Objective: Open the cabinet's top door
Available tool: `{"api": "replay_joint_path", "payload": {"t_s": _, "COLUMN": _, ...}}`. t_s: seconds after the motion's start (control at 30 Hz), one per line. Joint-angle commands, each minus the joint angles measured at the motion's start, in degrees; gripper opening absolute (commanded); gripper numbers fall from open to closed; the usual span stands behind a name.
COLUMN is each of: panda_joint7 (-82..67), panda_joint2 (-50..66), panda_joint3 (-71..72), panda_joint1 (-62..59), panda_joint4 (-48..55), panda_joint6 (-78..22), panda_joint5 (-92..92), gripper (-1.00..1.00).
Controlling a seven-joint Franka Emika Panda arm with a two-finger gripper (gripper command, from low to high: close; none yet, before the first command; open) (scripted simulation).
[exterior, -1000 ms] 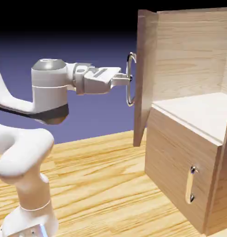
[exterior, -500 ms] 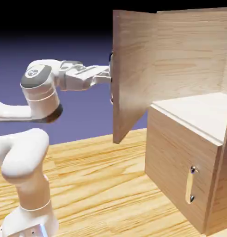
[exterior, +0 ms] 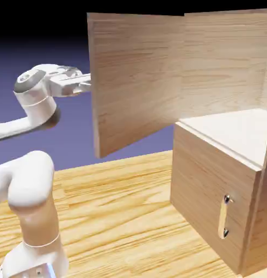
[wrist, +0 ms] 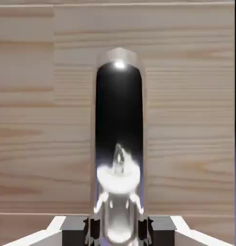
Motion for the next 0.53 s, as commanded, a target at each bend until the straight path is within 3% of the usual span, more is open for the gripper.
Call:
{"api": "replay_joint_path", "payload": {"t_s": 0.0, "panda_joint7": 0.1, "panda_joint2": 0.5, "panda_joint3": 1.9, "panda_joint1": -0.8, "panda_joint4": 1.8, "panda_joint6": -2.6, "panda_joint5": 1.3, "gripper": -1.00}}
{"api": "replay_joint_path", "payload": {"t_s": 0.47, "panda_joint7": -1.4, "panda_joint2": 5.3, "panda_joint3": 17.9, "panda_joint1": -20.8, "panda_joint4": 30.2, "panda_joint6": -31.6, "panda_joint5": 11.9, "gripper": -1.00}}
{"api": "replay_joint_path", "payload": {"t_s": 0.5, "panda_joint7": -1.4, "panda_joint2": 5.3, "panda_joint3": 17.9, "panda_joint1": -20.8, "panda_joint4": 30.2, "panda_joint6": -31.6, "panda_joint5": 11.9, "gripper": 1.00}}
